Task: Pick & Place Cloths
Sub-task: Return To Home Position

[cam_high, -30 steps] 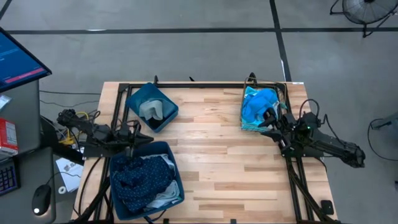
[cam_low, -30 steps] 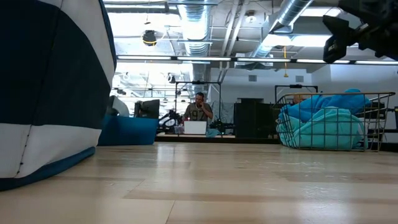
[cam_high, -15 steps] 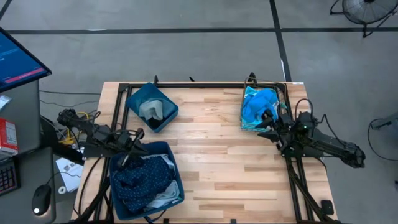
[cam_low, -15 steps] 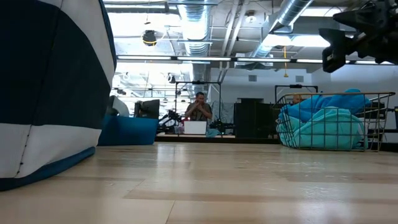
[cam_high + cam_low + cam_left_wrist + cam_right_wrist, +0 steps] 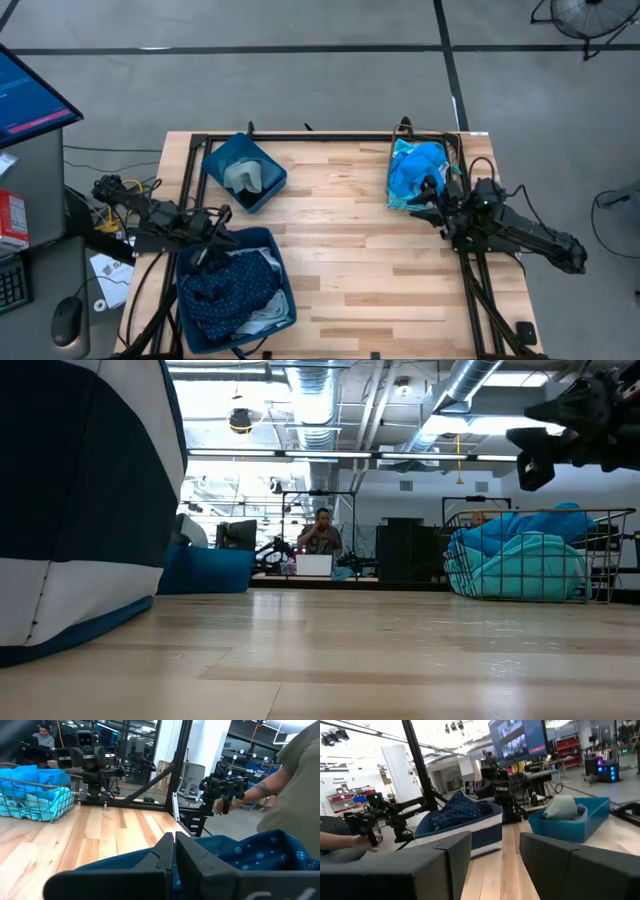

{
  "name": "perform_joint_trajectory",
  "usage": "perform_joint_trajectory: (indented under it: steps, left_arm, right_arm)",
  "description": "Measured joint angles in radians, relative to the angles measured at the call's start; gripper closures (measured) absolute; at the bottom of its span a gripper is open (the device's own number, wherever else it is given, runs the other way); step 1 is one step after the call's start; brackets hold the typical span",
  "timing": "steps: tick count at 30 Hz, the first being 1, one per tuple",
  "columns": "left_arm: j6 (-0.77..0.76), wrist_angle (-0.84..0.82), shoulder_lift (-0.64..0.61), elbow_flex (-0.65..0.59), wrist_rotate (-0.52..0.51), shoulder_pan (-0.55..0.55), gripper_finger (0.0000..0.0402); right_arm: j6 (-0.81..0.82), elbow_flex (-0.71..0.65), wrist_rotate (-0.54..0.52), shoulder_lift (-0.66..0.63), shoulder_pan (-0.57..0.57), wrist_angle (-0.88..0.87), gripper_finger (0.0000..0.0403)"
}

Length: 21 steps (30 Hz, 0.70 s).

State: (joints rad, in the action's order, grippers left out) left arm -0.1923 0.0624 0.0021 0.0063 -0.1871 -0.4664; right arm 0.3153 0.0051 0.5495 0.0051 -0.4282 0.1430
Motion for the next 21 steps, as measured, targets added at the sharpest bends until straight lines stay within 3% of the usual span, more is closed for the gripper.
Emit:
perform_joint_trajectory:
  steps: [21]
  left_arm:
    - [0.0,0.01,0.006,0.0,-0.005,0.0,0.0401]
  right_arm:
    - [0.0,0.0,0.0,0.0,0.0,-0.035,0.0237]
